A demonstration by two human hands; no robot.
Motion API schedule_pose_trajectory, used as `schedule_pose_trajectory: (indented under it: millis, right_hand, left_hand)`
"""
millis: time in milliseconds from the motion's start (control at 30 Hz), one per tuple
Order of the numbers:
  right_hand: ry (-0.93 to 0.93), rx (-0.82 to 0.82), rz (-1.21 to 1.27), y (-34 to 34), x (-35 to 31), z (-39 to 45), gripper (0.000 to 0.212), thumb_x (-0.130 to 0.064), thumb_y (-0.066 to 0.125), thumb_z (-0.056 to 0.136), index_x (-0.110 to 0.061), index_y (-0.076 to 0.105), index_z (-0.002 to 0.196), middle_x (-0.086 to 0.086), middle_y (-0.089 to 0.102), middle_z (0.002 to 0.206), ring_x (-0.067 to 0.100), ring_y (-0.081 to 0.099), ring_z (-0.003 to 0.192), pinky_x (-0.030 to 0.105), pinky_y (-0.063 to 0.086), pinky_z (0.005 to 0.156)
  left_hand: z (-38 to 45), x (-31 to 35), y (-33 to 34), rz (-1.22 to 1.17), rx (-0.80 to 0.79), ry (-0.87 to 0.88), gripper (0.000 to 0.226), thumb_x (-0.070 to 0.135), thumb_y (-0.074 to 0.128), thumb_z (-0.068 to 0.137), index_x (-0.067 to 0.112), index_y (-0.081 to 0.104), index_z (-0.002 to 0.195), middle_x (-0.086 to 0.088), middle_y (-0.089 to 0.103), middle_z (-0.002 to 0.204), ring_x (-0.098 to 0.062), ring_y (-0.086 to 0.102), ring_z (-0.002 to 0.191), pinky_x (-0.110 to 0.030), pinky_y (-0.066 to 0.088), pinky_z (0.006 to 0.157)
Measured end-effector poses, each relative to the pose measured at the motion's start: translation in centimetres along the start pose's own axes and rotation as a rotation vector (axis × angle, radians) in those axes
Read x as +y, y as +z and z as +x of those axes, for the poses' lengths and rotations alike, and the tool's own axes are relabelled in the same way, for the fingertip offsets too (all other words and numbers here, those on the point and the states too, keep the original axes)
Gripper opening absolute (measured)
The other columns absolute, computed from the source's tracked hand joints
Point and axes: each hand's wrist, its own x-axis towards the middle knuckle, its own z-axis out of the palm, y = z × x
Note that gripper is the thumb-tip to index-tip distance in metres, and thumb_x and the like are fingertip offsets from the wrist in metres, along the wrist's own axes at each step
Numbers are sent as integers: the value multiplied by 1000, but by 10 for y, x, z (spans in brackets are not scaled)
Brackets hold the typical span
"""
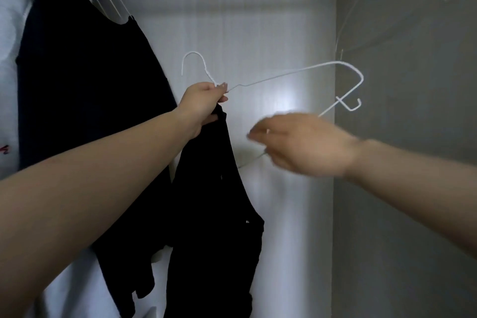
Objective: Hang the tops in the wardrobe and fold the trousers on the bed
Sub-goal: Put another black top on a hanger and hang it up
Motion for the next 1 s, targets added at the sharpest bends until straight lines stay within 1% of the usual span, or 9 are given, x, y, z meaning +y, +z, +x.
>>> schedule_pose_trajectory:
  millis: [100,200,300,400,500,567,633,767,1000]
  right_hand:
    - [198,-239,297,33,-45,7,58,-39,47,95,-19,32,146,2,45,139,26,51,120,36,44,95]
    - [266,-249,605,59,-78,11,81,-39,55,92,-21,5,152,9,43,143,26,47,125,29,38,99]
    - [330,-324,977,77,-106,10,101,-37,62,89,-34,-21,147,17,55,129,28,52,120,33,41,102]
    - [352,-408,1018,92,-119,3,104,-39,61,89,-37,-27,143,12,63,113,25,59,108,36,46,97]
    - [423,-435,935,103,-108,-5,87,-38,60,89,-22,-2,148,11,61,113,26,60,101,34,48,89]
    - [422,-502,797,107,-94,-14,56,-39,59,89,-15,29,129,9,61,106,27,60,98,32,47,78]
    - [345,-615,605,105,-80,-22,34,-40,56,90,-15,43,108,9,60,102,28,60,98,30,44,72]
    - [287,-618,451,91,-48,-32,33,-40,54,90,-11,59,104,7,56,113,23,55,106,28,41,80]
    - [241,-594,386,53,-13,-32,34,-43,51,92,-14,63,104,0,59,115,20,57,104,35,47,86]
  left_hand:
    - [-2,1,0,33,-10,15,24,46,58,91,26,65,79,8,59,83,-5,51,88,-26,42,65]
    - [-2,0,-2,42,-1,18,24,44,56,92,26,66,79,8,58,82,-8,51,87,-28,43,69]
    - [-3,4,-8,2,11,8,22,42,55,93,26,66,82,8,57,82,-9,51,86,-27,45,68]
    - [-3,6,-16,3,31,20,22,42,55,93,25,66,83,8,57,83,-9,51,88,-28,45,70]
    - [-2,5,-28,37,53,44,22,42,52,94,27,65,84,8,56,82,-9,50,87,-29,45,72]
    - [-1,2,-37,78,76,62,24,41,50,95,27,65,84,9,56,81,-6,50,82,-28,44,69]
    - [0,-5,-46,130,102,72,25,41,50,96,23,63,83,8,57,80,-5,51,79,-28,45,66]
    - [2,-27,-58,235,157,94,29,37,50,96,14,54,79,4,59,78,-6,53,72,-25,44,55]
    - [2,-49,-63,333,210,113,28,34,49,97,7,55,89,4,58,74,-11,54,70,-25,47,54]
